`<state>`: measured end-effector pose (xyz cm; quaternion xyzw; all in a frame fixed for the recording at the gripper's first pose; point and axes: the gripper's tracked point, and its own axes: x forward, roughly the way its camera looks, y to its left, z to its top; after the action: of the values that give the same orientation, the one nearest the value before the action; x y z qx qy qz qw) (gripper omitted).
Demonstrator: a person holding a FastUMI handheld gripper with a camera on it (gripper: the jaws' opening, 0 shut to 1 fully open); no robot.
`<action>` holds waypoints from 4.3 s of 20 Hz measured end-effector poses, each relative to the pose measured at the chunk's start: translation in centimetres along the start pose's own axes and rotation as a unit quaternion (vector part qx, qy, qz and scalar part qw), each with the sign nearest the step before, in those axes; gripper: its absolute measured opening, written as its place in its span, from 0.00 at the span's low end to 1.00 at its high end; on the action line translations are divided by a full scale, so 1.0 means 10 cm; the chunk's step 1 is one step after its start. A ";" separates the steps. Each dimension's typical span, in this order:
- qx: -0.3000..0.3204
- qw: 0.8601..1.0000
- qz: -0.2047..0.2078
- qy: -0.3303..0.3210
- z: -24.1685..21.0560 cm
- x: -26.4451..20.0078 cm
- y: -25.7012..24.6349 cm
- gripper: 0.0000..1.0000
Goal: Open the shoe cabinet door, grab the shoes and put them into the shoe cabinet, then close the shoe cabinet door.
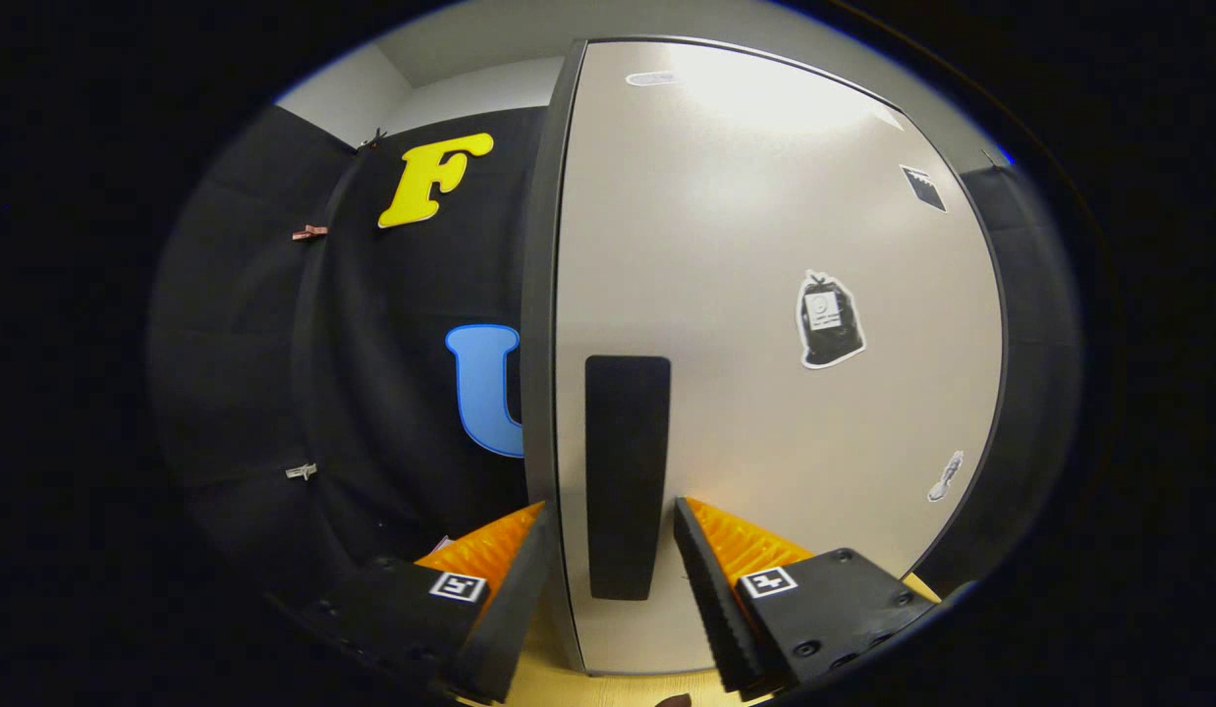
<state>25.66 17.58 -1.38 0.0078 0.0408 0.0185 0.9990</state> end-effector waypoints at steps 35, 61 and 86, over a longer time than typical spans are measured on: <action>0.038 0.993 0.110 0.000 0.14 -1.77 -0.73 0.22; 0.051 0.998 -0.010 0.026 0.14 -2.35 -2.39 0.15; 0.020 0.993 -0.041 0.110 -0.49 -2.80 -2.50 0.24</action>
<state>-1.76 -8.37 -4.36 0.0243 0.1506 -0.0229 0.9880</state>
